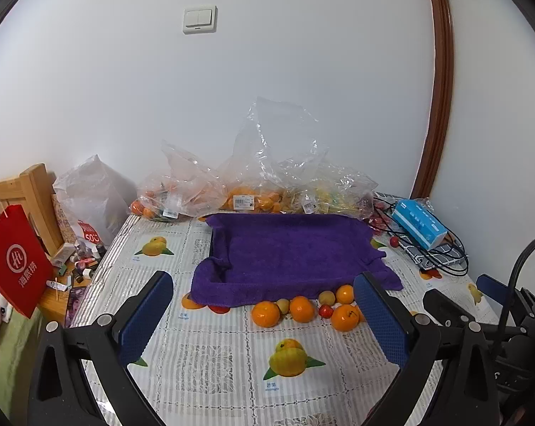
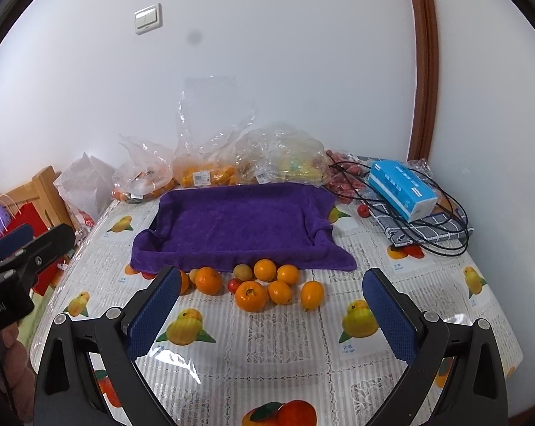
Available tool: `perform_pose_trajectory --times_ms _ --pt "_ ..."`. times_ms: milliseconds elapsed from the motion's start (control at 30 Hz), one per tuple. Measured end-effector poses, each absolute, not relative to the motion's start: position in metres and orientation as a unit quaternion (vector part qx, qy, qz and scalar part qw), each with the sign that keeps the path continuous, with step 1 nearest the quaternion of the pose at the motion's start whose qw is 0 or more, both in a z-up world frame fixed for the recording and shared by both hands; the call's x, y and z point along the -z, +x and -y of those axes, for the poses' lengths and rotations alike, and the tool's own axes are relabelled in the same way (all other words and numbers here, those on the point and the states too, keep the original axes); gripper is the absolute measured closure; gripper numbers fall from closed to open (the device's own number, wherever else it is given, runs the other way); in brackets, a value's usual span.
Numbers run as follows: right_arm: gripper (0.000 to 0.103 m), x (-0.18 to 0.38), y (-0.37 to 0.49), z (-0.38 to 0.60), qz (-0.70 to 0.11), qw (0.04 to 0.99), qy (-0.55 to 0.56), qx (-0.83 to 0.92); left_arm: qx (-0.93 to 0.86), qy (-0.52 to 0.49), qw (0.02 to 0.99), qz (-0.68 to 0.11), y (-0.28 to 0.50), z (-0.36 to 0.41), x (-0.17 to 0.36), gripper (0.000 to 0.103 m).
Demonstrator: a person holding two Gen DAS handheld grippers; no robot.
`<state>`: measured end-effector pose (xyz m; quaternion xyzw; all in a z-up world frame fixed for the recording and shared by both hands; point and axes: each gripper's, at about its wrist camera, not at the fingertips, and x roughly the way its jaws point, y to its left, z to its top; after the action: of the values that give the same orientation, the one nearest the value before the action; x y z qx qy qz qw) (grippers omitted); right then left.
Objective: Organize fruits
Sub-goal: 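Grasp a large orange with the left tool while the right tool grasps an oval orange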
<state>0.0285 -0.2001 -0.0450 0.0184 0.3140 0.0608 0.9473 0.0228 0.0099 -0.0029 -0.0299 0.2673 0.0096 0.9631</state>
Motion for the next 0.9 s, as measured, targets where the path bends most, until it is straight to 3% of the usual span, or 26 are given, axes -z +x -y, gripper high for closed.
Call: perform_pose_trajectory --times_ms 600,900 --pt "0.006 0.066 0.051 0.209 -0.334 0.940 0.025 -0.060 -0.014 -0.046 0.955 -0.292 0.047 -0.022 0.025 0.003" --pt "0.015 0.107 0.073 0.213 -0.355 0.933 0.008 -0.062 -0.030 -0.043 0.942 -0.331 0.073 -0.035 0.067 0.005"
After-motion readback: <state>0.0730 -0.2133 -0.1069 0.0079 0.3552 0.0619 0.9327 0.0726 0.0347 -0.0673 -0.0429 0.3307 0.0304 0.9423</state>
